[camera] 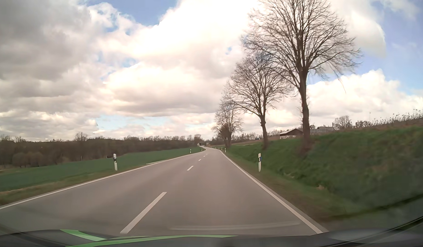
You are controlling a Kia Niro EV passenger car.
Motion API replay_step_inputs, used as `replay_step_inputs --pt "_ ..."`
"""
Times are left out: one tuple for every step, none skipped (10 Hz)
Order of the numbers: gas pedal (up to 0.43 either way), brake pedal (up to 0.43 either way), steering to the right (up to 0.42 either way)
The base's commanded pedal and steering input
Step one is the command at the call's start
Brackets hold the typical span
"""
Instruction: Follow the waypoints while adhering to traffic rules and regulations
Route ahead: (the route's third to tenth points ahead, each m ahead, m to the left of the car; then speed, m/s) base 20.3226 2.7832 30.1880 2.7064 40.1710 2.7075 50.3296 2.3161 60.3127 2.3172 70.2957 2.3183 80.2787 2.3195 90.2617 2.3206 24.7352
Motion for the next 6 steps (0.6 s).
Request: replay_step_inputs --pt "0.22 0.0 0.004" --pt "0.22 0.0 0.004" --pt "0.22 0.0 0.004" --pt "0.22 0.0 0.004" --pt "0.22 0.0 0.004" --pt "0.22 0.0 0.004"
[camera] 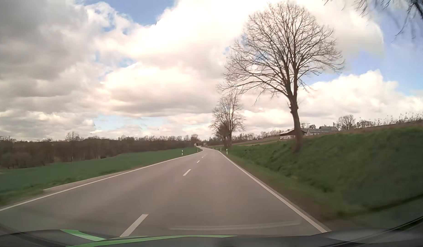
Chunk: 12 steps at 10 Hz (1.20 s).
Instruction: Follow the waypoints while adhering to traffic rules and regulations
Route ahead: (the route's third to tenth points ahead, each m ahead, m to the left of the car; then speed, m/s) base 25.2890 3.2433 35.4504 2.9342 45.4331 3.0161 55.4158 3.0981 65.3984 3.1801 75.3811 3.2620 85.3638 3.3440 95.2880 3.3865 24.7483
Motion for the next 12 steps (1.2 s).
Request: replay_step_inputs --pt "0.22 0.0 0.004" --pt "0.22 0.0 0.005" --pt "0.22 0.0 0.005" --pt "0.22 0.0 0.004" --pt "0.22 0.0 0.004" --pt "0.22 0.0 0.004" --pt "0.22 0.0 0.004" --pt "0.209 0.0 0.004" --pt "0.209 0.0 0.003" --pt "0.209 0.0 0.002" --pt "0.209 0.0 0.001" --pt "0.209 0.0 0.0"
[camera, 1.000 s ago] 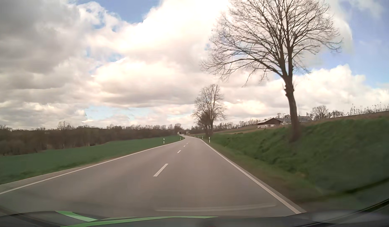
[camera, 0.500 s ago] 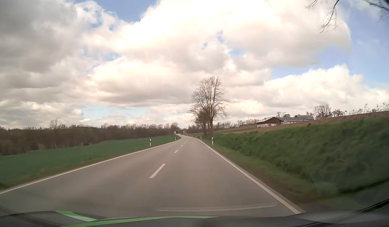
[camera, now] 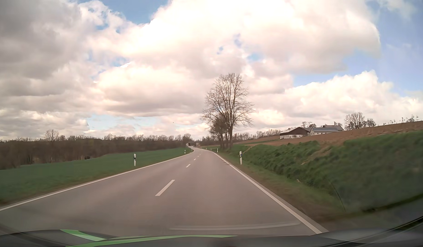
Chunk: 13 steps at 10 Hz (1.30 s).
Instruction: Follow the waypoints while adhering to traffic rules and regulations
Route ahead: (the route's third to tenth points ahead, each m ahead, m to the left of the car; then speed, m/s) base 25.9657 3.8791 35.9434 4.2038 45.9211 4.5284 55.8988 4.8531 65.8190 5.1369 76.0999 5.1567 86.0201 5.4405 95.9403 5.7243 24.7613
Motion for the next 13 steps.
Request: replay_step_inputs --pt "0.209 0.0 0.0" --pt "0.209 0.0 0.0" --pt "0.209 0.0 -0.001" --pt "0.197 0.0 0.0" --pt "0.197 0.0 -0.001" --pt "0.197 0.0 -0.001" --pt "0.189 0.0 -0.001" --pt "0.189 0.0 -0.001" --pt "0.189 0.0 -0.001" --pt "0.189 0.0 -0.001" --pt "0.189 0.0 -0.002" --pt "0.189 0.0 -0.002" --pt "0.189 0.0 -0.002"
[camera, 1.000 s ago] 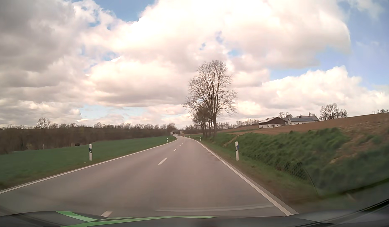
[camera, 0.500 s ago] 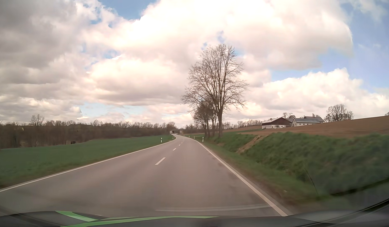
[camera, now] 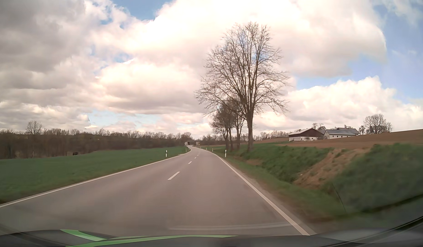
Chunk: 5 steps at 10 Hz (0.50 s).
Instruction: Follow the waypoints while adhering to traffic rules and regulations
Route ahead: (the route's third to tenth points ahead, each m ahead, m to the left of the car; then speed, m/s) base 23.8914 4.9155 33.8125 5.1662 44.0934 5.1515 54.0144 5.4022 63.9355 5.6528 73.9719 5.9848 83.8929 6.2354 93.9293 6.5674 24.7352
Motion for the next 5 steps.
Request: replay_step_inputs --pt "0.189 0.0 -0.002" --pt "0.189 0.0 -0.002" --pt "0.189 0.0 -0.002" --pt "0.189 0.0 -0.001" --pt "0.189 0.0 -0.001"
